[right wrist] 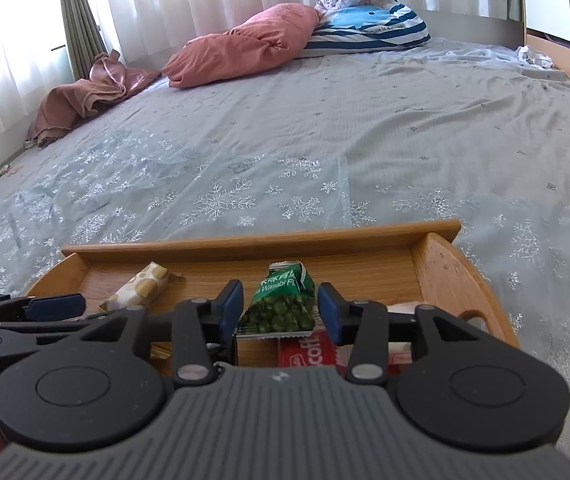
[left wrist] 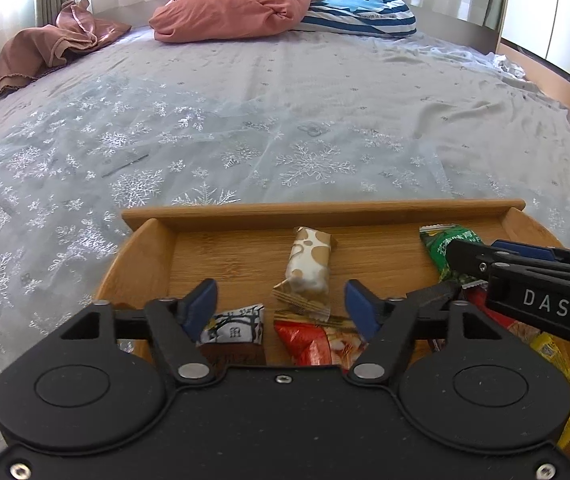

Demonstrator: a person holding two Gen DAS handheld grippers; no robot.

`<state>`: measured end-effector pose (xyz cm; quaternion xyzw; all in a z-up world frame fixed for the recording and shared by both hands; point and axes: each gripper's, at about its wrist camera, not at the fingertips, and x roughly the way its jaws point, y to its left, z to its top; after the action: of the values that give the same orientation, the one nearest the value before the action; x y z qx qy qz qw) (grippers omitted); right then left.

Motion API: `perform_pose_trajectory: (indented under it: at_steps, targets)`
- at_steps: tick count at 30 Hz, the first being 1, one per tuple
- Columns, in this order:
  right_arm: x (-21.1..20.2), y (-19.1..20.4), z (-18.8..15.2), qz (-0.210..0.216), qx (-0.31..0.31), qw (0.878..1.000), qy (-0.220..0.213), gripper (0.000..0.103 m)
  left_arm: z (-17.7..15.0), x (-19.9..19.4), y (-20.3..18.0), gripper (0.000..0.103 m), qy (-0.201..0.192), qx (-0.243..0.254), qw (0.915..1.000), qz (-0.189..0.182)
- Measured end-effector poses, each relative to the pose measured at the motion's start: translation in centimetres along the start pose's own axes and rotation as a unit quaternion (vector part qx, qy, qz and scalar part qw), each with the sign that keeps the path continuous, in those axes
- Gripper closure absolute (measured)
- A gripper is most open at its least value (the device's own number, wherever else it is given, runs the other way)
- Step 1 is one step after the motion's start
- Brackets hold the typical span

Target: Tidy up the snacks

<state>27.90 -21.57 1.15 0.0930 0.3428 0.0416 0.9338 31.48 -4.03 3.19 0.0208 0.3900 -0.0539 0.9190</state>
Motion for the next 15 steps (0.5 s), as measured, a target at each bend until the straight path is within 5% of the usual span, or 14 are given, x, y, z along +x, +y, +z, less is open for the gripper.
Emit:
perform_pose_trajectory:
  at_steps: [15]
  targets:
    - [-6.9,0.5,-1.5,-0.003,-0.014,0.999,-0.043,0.024,-2.1,-7.7,1.6,0.008,-0.033,-0.001,0.9992,-0.021]
